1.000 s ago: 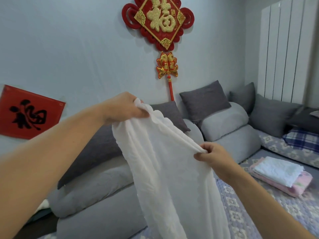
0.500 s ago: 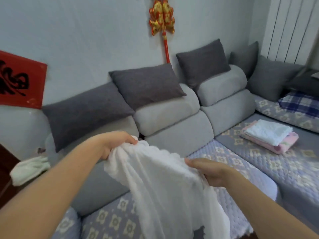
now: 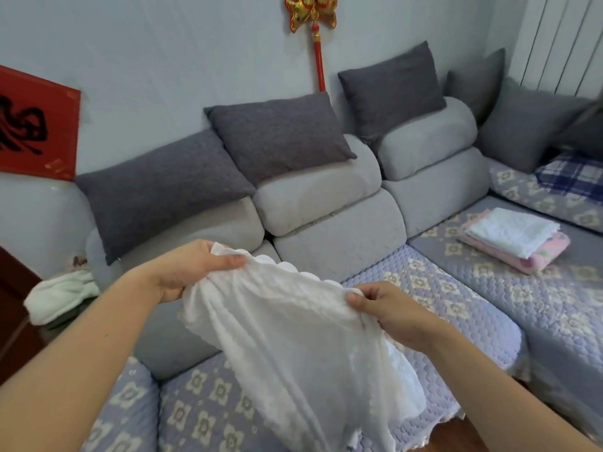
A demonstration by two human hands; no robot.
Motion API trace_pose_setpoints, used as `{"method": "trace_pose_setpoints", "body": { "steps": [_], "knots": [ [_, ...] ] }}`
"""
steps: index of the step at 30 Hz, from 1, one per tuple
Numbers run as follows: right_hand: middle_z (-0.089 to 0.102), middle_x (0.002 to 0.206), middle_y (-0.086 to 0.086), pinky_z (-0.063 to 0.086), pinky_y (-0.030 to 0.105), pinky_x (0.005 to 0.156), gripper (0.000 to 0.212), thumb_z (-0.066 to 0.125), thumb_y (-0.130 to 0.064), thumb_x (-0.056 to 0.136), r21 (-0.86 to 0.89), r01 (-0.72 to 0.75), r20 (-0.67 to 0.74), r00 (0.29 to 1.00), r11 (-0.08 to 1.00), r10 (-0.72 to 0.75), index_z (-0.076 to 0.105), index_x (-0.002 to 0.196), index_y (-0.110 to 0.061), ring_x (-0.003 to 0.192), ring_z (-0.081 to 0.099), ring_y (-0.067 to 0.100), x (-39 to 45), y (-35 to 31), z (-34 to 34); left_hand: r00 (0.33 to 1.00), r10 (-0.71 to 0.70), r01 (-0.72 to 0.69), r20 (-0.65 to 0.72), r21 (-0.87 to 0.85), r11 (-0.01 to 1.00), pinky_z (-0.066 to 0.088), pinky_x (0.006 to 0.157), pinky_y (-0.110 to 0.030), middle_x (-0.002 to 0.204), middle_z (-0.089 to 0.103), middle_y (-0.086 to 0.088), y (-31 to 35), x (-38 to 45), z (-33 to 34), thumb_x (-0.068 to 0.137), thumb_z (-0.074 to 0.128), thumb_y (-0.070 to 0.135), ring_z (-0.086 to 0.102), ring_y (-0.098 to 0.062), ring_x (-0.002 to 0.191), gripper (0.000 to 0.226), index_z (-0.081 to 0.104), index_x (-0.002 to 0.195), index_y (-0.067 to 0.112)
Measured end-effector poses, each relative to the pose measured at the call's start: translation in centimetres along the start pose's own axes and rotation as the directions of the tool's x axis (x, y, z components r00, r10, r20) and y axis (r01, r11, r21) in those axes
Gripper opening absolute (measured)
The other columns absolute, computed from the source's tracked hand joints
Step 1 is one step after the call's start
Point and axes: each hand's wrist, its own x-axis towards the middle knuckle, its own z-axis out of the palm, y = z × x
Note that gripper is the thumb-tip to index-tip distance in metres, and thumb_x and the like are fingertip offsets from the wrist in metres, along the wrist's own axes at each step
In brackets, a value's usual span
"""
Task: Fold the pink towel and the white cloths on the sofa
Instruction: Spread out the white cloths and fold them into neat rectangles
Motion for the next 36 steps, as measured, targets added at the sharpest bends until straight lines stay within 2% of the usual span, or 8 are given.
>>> {"method": "trace_pose_setpoints", "body": {
  "steps": [6,14,20,25,29,32,35,36],
  "knots": [
    [0.071,0.086,0.011,0.051,0.038,0.073,0.026,0.063,-0.033,0.097,0.017,-0.025,-0.053,0.998,1.0,0.026,0.072,0.093,-0.008,0.079,0.065,0.026,0.3,-0.3,0.5,0.989,0.064,-0.065,-0.136,0.002,0.998,0.054,0.097,-0.049,0.102,0.077,-0.011,-1.1,0.6,0.3,0.087,0.076,0.031,0.074,-0.03,0.097,0.028,0.076,0.105,0.01],
    [0.077,0.083,-0.003,0.053,0.021,0.071,0.016,0.065,-0.005,0.096,-0.165,-0.037,-0.279,0.96,0.986,-0.011,0.079,0.096,-0.013,0.075,0.069,0.007,0.8,-0.1,0.6,0.979,0.133,-0.134,-0.154,0.006,0.991,0.051,0.063,-0.029,0.081,0.075,-0.008,-2.7,1.4,1.5,0.086,0.077,0.023,0.07,-0.019,0.071,0.012,0.078,0.079,0.014],
    [0.079,0.09,0.0,0.053,0.019,0.074,0.029,0.064,0.002,0.094,-0.161,-0.049,-0.29,0.957,0.986,0.0,0.079,0.099,-0.022,0.083,0.072,0.01,0.5,-0.2,0.1,0.991,0.052,-0.061,-0.123,-0.069,0.996,0.055,0.074,-0.038,0.097,0.076,-0.018,-3.7,1.9,1.6,0.083,0.08,0.014,0.073,-0.032,0.086,0.019,0.075,0.097,0.003],
    [0.079,0.097,-0.002,0.055,0.022,0.082,0.039,0.061,0.011,0.092,-0.186,-0.067,-0.274,0.962,0.98,0.013,0.078,0.103,-0.022,0.094,0.073,0.013,0.6,0.1,-0.1,0.992,0.038,-0.05,-0.122,-0.099,0.994,0.051,0.071,-0.037,0.087,0.071,-0.016,-4.1,2.5,2.1,0.081,0.081,0.011,0.066,-0.028,0.076,0.013,0.07,0.087,0.007],
    [0.079,0.087,-0.004,0.054,0.019,0.071,0.023,0.063,-0.002,0.096,-0.21,-0.039,-0.219,0.976,0.977,-0.008,0.078,0.1,-0.018,0.078,0.072,0.007,0.3,-0.5,0.6,0.98,0.016,-0.044,-0.196,-0.141,0.989,0.045,0.071,-0.035,0.078,0.064,-0.01,-3.6,3.2,3.2,0.073,0.069,0.017,0.058,-0.027,0.079,0.003,0.069,0.074,0.014],
    [0.076,0.079,0.0,0.051,0.021,0.064,0.021,0.064,-0.004,0.096,-0.233,-0.02,-0.195,0.98,0.972,-0.027,0.078,0.092,-0.019,0.069,0.067,0.008,0.6,-1.1,1.5,0.954,0.197,-0.165,-0.224,0.154,0.974,0.046,0.083,-0.032,0.09,0.07,0.014,-2.2,3.4,5.2,0.088,0.068,0.041,0.064,-0.014,0.091,0.018,0.074,0.09,0.025],
    [0.074,0.076,0.007,0.047,0.021,0.061,0.016,0.066,-0.004,0.095,-0.263,0.03,-0.131,0.989,0.964,-0.066,0.072,0.089,-0.018,0.064,0.062,0.006,1.3,-1.8,3.0,0.977,0.175,-0.214,0.123,0.579,0.787,0.04,0.091,-0.023,0.113,0.052,0.029,-0.2,2.2,8.7,0.081,0.065,0.07,0.052,0.0,0.107,0.055,0.058,0.129,0.045],
    [0.071,0.071,0.003,0.043,0.018,0.057,0.013,0.067,-0.005,0.094,-0.292,0.047,-0.114,0.99,0.955,-0.083,0.069,0.089,-0.017,0.057,0.058,0.002,1.5,-2.2,3.5,0.97,0.124,-0.233,0.208,0.664,0.71,0.044,0.086,-0.024,0.11,0.055,0.026,0.0,2.1,9.9,0.079,0.065,0.072,0.056,-0.003,0.103,0.056,0.058,0.127,0.044]
  ]
}}
